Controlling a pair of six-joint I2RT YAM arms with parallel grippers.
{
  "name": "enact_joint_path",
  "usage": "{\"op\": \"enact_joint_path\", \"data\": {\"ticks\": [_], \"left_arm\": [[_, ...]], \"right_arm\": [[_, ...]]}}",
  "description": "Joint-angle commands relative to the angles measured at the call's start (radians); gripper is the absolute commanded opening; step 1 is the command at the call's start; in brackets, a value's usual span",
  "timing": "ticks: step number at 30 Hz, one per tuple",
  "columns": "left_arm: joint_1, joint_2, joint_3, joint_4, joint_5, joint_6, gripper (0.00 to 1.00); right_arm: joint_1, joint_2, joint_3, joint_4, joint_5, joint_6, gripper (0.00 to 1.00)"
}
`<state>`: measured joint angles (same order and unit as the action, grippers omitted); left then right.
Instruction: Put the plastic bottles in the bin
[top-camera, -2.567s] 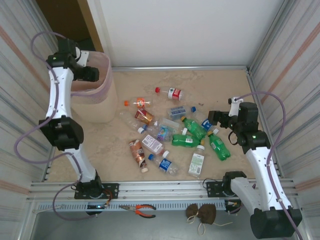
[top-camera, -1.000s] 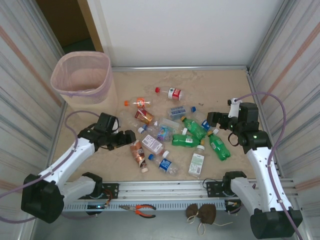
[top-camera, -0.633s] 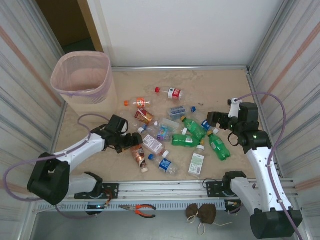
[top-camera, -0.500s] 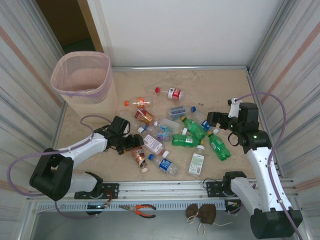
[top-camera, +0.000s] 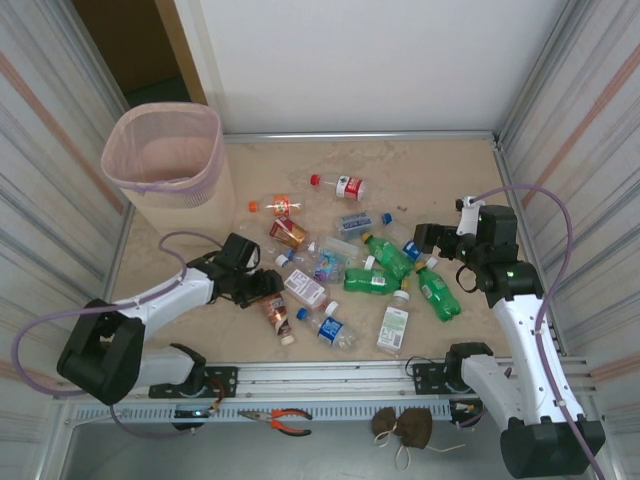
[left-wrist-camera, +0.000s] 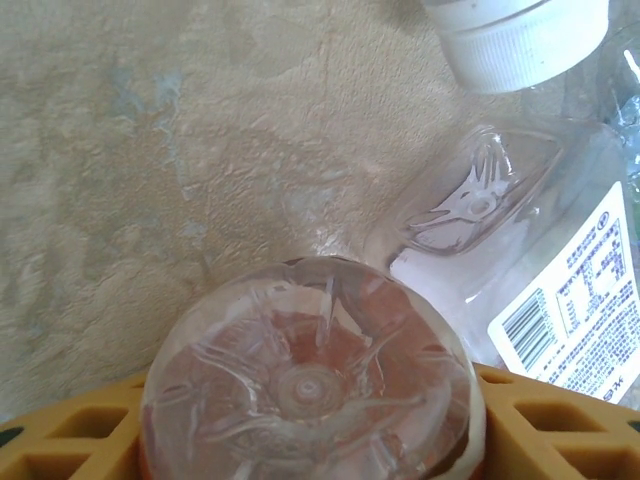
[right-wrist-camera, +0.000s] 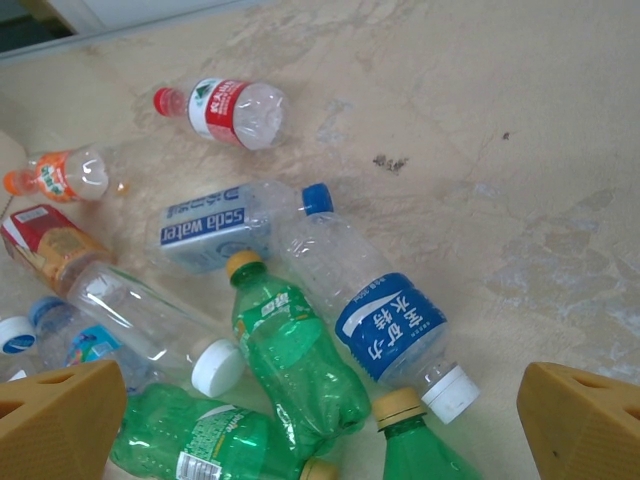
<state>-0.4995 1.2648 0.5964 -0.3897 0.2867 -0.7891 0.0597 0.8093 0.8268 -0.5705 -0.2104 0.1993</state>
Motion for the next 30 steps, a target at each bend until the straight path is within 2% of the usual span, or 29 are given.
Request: {"op": "enact_joint_path", "data": {"ticks": [1,6,15,23,30], "left_arm": [[-0.005,-0.048,0.032,-0.076,-0.035,0.025,0.6],[-0.004,-0.121,0.111,-0.168,-0.057,0.101,0.59],[0.007,-0.197,0.363,-0.336,-0.115,0.358,0.58],[0.033,-0.149,0.666,-0.438,-0.144,0.568,0.56],[0.095,-0.065,0.938,-0.533,-0.204,0.77,0.56]], "right_arm": [[0.009,-0.022,0.016,-0.015,-0.014,0.008,0.99],[0.009,-0.028,0.017,-0.022,-0.009,0.008,0.99],[0.009,-0.047,0.021,-0.043,0.002,0.011,0.99],[0.01,-0.055,0.022,-0.054,0.017,0.012,0.99],[0.011,-0.059,0.029,-0.064,0.024,0.017,0.99]]}}
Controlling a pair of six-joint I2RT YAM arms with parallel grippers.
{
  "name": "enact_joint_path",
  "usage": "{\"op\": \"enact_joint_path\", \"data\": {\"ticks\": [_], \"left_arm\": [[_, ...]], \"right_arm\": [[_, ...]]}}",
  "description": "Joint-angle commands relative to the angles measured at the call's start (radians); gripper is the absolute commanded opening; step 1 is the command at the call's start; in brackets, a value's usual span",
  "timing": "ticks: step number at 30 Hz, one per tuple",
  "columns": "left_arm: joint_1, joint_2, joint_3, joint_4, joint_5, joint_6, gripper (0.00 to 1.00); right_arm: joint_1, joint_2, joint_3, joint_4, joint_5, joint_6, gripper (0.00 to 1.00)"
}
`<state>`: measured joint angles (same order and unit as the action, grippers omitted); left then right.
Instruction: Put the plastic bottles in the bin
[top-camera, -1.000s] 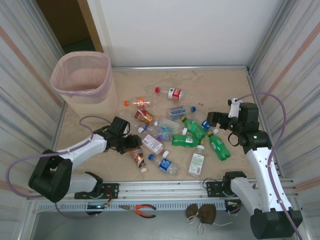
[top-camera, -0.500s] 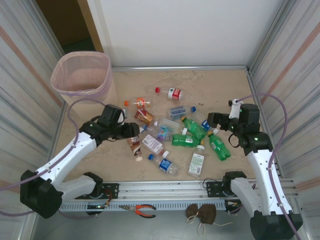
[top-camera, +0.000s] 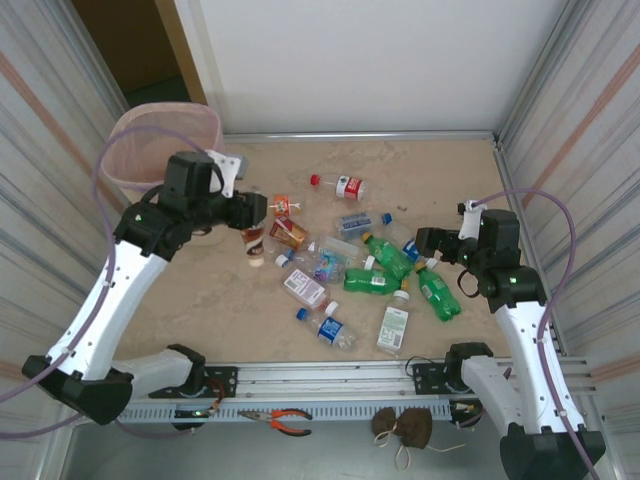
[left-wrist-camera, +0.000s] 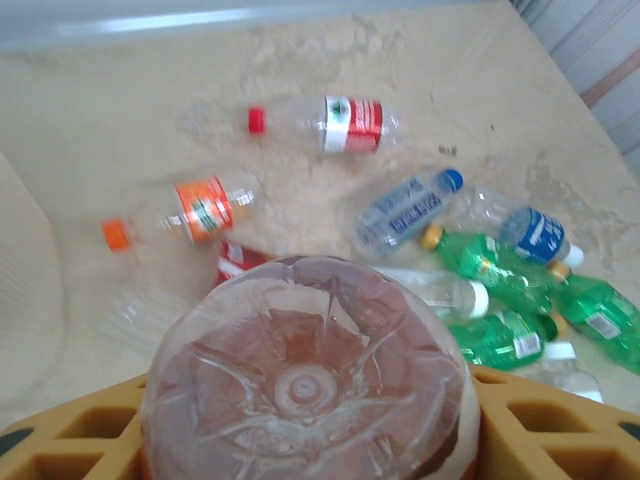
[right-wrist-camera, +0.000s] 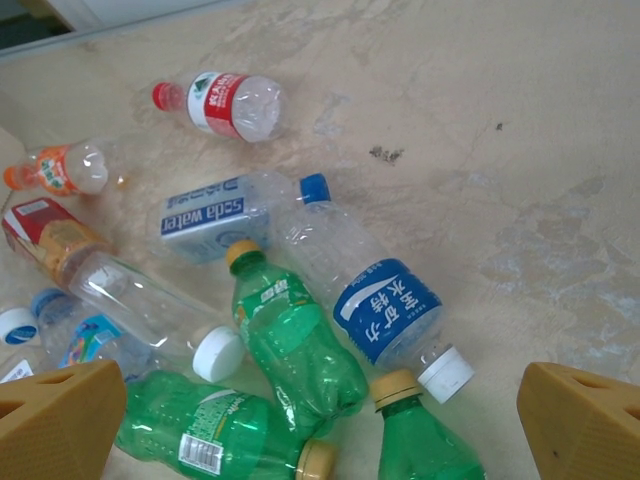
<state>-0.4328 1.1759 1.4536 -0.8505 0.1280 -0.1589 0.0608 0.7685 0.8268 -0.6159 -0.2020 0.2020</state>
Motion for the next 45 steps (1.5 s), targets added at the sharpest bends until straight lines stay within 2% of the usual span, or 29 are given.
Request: {"op": "enact_joint_path", "data": {"ticks": [1,7,13,20,24,35,45], "left_arm": [[0.044,0.034,0.114,-0.08,-0.045,0.161,0.56],[0.17,0.105,0.302,-0.104,-0.004,0.264,0.55],[0.331,0.173,0.435,-0.055,0.111,0.294,0.54],[0.452,0.301,0.613,-0.04,0.182,0.305,0.53],[0.495,0.381,0.678,-0.042,0.187,0.314,0.53],[0.549,0.587,0.702,-0.02,0.195,0.346,0.53],[0.542,0.67,0.447,0.029,0.17,0.36,0.52]], "right_arm": [[0.009,-0.018,0.031,-0.021,0.018,0.015,0.99],[0.01,-0.022,0.05,-0.036,0.021,0.023,0.99],[0.013,-0.029,0.064,-0.044,0.026,0.031,0.99],[0.019,-0.029,0.101,-0.064,0.047,0.031,0.99],[0.019,-0.021,0.112,-0.072,0.052,0.028,0.99],[0.022,-0.015,0.121,-0.085,0.058,0.03,0.99],[0.031,0.01,0.117,-0.073,0.032,0.05,0.99]]}}
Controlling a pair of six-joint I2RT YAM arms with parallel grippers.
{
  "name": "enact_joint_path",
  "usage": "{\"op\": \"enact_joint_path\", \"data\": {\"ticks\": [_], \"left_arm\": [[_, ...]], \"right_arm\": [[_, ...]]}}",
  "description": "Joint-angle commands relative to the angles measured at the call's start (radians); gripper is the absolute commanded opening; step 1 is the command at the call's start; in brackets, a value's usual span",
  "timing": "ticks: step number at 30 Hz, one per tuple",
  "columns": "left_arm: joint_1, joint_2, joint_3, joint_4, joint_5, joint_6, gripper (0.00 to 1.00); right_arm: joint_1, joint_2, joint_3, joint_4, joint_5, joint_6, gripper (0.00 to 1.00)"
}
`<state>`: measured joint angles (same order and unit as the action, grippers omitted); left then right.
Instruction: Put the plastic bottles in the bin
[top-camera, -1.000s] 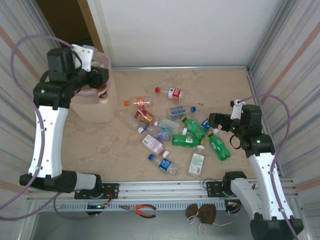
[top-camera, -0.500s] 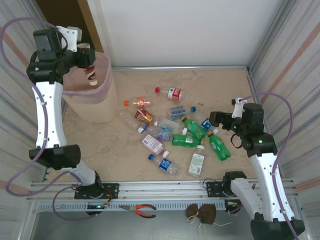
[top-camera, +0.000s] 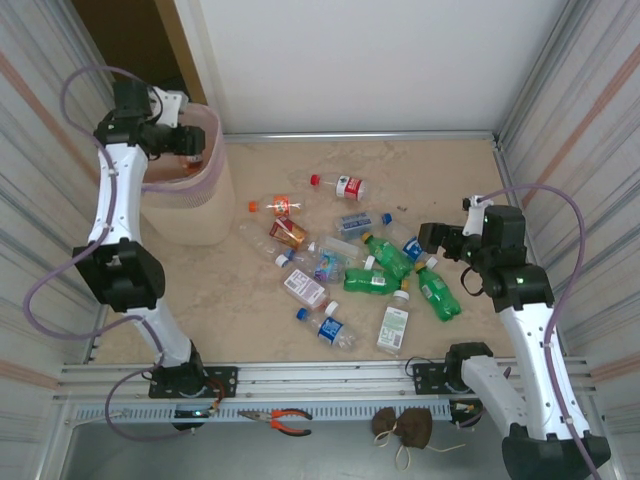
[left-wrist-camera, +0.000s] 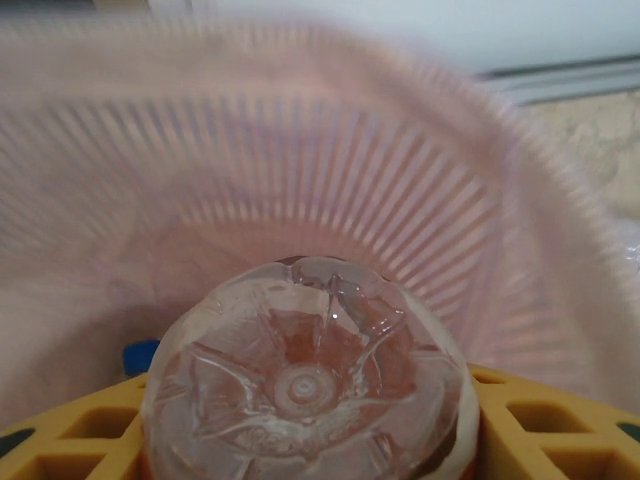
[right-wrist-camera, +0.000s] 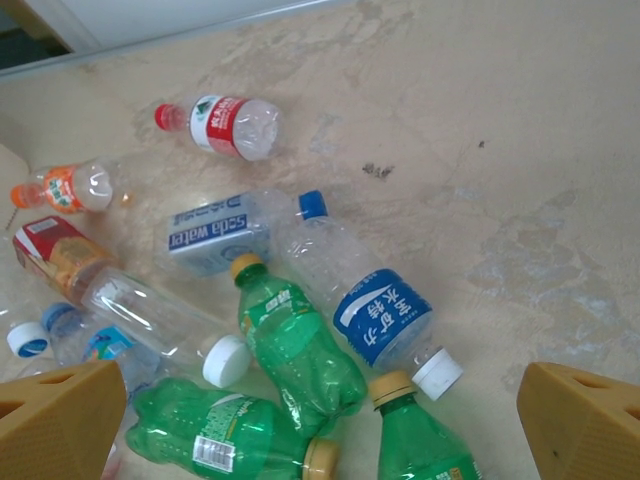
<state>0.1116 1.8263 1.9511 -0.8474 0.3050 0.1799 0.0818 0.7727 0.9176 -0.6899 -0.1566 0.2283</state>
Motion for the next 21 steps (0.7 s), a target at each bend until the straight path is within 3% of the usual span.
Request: {"op": "enact_joint_path", "data": {"ticks": [1,8,15,21], "left_arm": [[-0.005,0.029,-0.077,0.032,-0.014,0.018,0.52],[-0.035,0.122,-0.158,0.042,-0.07,0.041,0.55],[-0.054,0.208,-0.107,-0.003,-0.093,0.044,0.66],[-0.055,0.186,-0.109,-0.002,-0.086,0.04,0.76]], "right_arm": [[0.015,0.013,0.027,0.003,-0.017,0.025,0.99],[0.052,0.064,0.04,0.009,-0.014,0.025,0.99],[0.073,0.114,0.055,-0.012,0.002,0.026,0.99],[0.075,0.196,0.073,-0.079,0.03,0.034,1.0]]}}
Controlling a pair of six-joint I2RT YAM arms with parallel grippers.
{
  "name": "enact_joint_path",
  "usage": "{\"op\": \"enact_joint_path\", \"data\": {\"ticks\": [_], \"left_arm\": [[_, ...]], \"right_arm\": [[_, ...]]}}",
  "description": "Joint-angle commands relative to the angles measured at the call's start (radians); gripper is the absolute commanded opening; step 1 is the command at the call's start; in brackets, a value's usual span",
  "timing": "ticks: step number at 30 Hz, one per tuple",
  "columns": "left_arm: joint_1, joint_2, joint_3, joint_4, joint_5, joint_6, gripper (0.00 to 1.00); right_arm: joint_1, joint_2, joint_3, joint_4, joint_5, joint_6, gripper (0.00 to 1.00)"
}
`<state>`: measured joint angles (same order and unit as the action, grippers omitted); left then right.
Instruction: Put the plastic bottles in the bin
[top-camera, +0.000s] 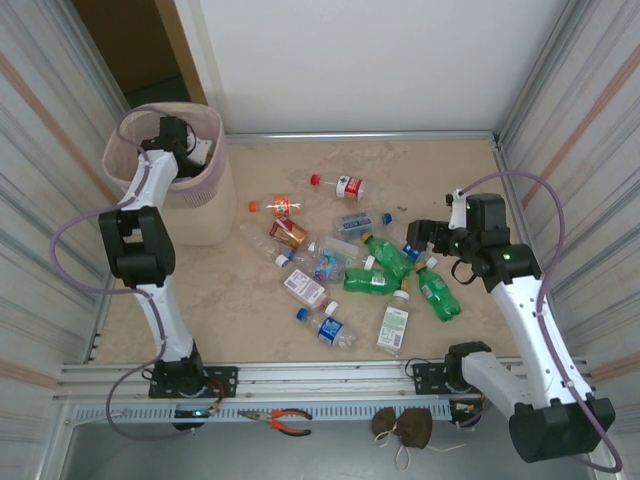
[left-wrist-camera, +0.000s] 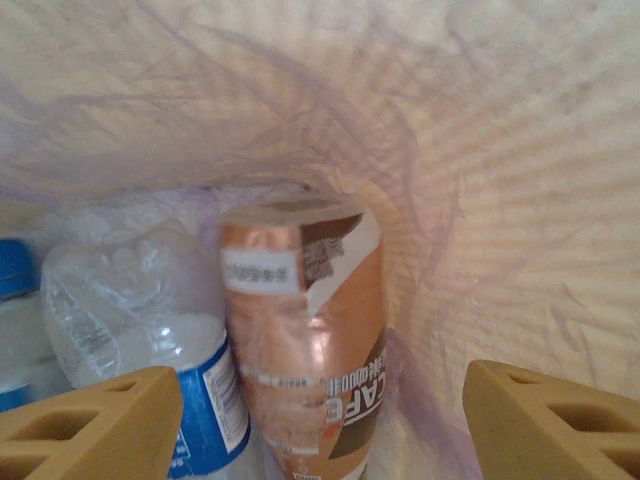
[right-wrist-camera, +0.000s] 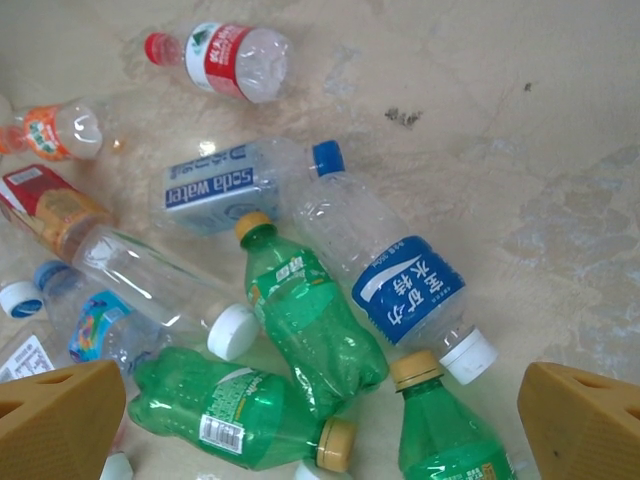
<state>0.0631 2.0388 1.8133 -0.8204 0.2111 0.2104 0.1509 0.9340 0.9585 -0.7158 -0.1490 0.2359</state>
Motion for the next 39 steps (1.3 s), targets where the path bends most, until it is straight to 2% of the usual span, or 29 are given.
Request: {"op": "enact_joint_path", "data": {"ticks": [1,7,10,13,19,25,32,35,39], "left_arm": [[-0.005,-0.034,0.029,-0.029,0.008,0.008,0.76],[-0.006,-0.081,0.029,-0.037,0.019,0.007,0.78],[-0.005,-0.112,0.031,-0.046,0.026,0.007,0.78],[-0.004,-0.141,0.035,-0.062,0.034,0.002,0.78],[-0.005,-0.218,0.025,-0.076,0.048,0.0,0.79],[-0.003,-0.284,0.013,-0.075,0.057,-0.012,0.81],[0.013,-0.32,0.002,-0.074,0.053,-0.027,0.81],[0.03,-0.314,0.003,-0.083,0.055,-0.033,0.8],[0.052,-0.298,0.01,-0.095,0.072,-0.051,0.75]], "right_arm": [[0.006,0.048,0.034,-0.059,0.023,0.021,0.99],[0.007,0.183,0.058,-0.114,0.047,-0.007,0.91],[0.025,0.226,0.072,-0.135,0.058,-0.024,0.82],[0.057,0.249,0.087,-0.165,0.059,0.018,0.72],[0.169,0.244,0.065,-0.22,0.17,0.204,0.71],[0.317,0.24,0.005,-0.258,0.248,0.432,0.76],[0.481,0.265,-0.12,-0.203,0.266,0.675,0.86],[0.535,0.293,-0.156,-0.163,0.26,0.731,0.9],[0.569,0.344,-0.191,-0.104,0.236,0.77,0.89]]}}
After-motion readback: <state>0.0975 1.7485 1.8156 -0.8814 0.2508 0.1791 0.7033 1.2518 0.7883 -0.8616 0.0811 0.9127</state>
